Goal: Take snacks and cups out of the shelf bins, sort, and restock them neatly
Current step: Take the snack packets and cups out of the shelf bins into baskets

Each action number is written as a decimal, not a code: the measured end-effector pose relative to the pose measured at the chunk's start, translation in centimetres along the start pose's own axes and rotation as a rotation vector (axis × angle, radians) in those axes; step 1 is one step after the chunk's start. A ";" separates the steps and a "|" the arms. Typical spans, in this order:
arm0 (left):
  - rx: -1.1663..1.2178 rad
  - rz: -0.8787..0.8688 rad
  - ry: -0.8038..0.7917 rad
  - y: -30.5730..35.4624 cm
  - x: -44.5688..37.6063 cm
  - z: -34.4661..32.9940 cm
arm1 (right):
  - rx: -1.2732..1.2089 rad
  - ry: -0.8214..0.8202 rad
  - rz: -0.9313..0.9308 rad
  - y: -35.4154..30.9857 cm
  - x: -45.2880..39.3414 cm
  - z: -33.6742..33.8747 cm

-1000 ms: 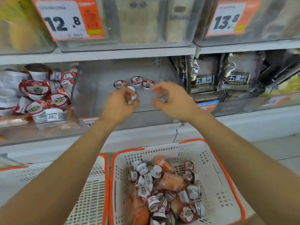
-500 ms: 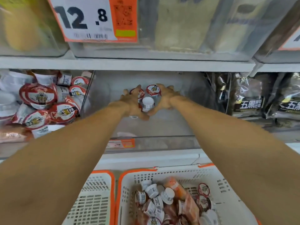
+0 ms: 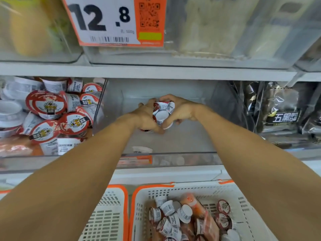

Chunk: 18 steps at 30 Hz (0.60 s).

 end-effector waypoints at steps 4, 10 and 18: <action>0.032 -0.075 -0.019 1.6 2.6 0.5 | -0.051 -0.045 0.037 -1.7 3.7 -0.4; 0.153 -0.359 0.120 9.3 11.8 3.9 | -0.301 0.195 0.130 -4.0 15.2 3.3; 0.348 -0.418 -0.118 11.9 22.9 -13.4 | -0.476 0.150 -0.098 8.5 30.4 -4.3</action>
Point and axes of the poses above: each hand's wrist, its own x-axis away from the middle knuckle, its own z-axis out of the back of the hand, y = z × x, the point moved 10 cm from there along -x, towards the middle knuckle, and after that the axes turned 3 degrees about x, right-handed, at the moved point
